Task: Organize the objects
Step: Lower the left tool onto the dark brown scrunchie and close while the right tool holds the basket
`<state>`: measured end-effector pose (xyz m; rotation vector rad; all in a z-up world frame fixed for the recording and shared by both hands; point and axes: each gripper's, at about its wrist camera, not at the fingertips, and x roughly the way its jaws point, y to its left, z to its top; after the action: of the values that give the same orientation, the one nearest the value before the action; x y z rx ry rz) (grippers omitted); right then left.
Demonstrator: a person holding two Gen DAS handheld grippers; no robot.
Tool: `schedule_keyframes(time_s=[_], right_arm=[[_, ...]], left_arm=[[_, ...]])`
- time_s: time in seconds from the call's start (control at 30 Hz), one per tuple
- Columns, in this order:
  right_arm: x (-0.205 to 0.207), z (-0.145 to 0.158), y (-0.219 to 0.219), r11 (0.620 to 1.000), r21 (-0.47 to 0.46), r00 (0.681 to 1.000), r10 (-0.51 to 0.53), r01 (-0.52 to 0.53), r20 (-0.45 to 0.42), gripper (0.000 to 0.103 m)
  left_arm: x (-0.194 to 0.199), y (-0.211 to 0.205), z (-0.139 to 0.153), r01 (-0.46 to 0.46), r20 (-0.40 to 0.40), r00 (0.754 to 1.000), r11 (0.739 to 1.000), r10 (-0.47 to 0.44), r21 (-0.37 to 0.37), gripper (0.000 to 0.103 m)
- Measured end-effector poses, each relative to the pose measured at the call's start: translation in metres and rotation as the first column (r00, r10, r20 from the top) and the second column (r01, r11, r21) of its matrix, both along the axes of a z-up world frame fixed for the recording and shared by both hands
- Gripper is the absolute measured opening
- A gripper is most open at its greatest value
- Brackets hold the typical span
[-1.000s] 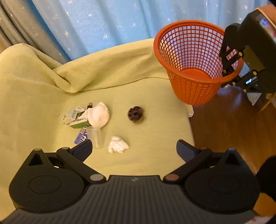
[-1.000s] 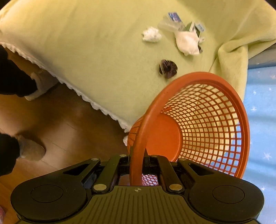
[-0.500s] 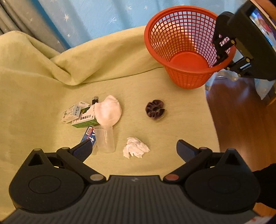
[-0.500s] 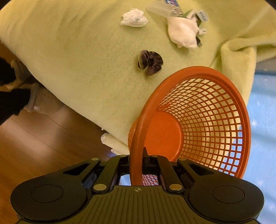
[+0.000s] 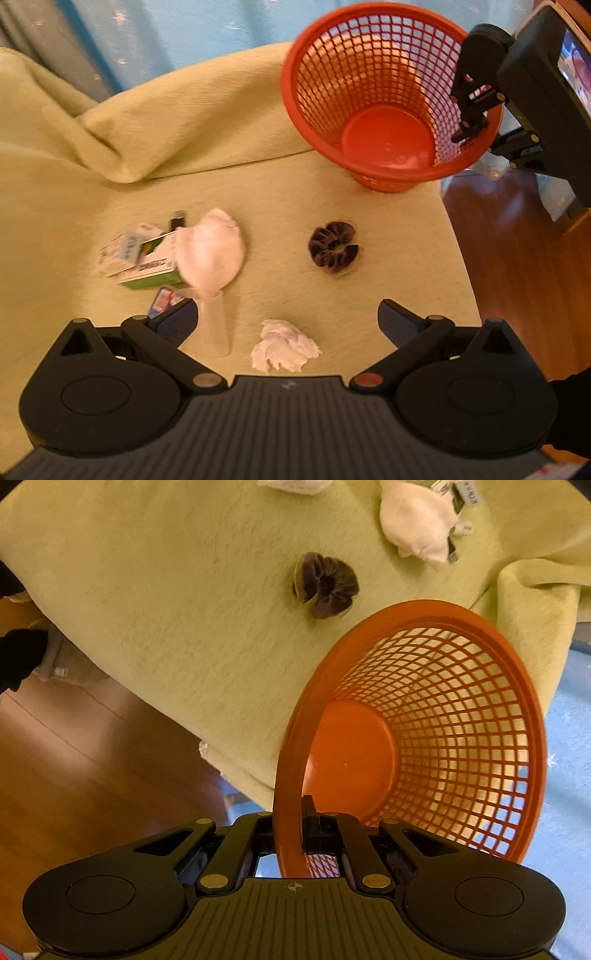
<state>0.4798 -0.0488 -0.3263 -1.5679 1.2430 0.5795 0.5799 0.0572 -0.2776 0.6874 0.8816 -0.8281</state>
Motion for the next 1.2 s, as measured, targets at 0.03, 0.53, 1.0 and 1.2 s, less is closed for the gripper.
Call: schedule_keyframes(time_s=[0.03, 0.53, 1.0, 1.2], right_arm=[[0.002, -0.002, 0.002, 1.0, -0.002, 1.0, -0.015, 0.015, -0.002, 0.0], [0.02, 0.006, 0.029, 0.996, 0.035, 0.994, 0.089, -0.087, -0.068, 0.0], [0.029, 0.0, 0.034, 0.992, 0.079, 0.994, 0.097, -0.094, -0.039, 0.0], [0.031, -0.002, 0.031, 0.994, 0.078, 0.996, 0.081, -0.079, -0.023, 0.0]], left_arm=[[0.002, 0.0, -0.005, 0.016, -0.003, 1.0, 1.0, -0.016, -0.005, 0.102], [0.033, -0.008, -0.053, 0.157, -0.015, 0.987, 0.984, -0.159, -0.09, 0.095], [0.036, -0.014, -0.066, 0.152, -0.065, 0.985, 0.979, -0.162, -0.137, 0.088], [0.041, -0.029, -0.079, 0.18, -0.077, 0.978, 0.972, -0.193, -0.151, 0.08]])
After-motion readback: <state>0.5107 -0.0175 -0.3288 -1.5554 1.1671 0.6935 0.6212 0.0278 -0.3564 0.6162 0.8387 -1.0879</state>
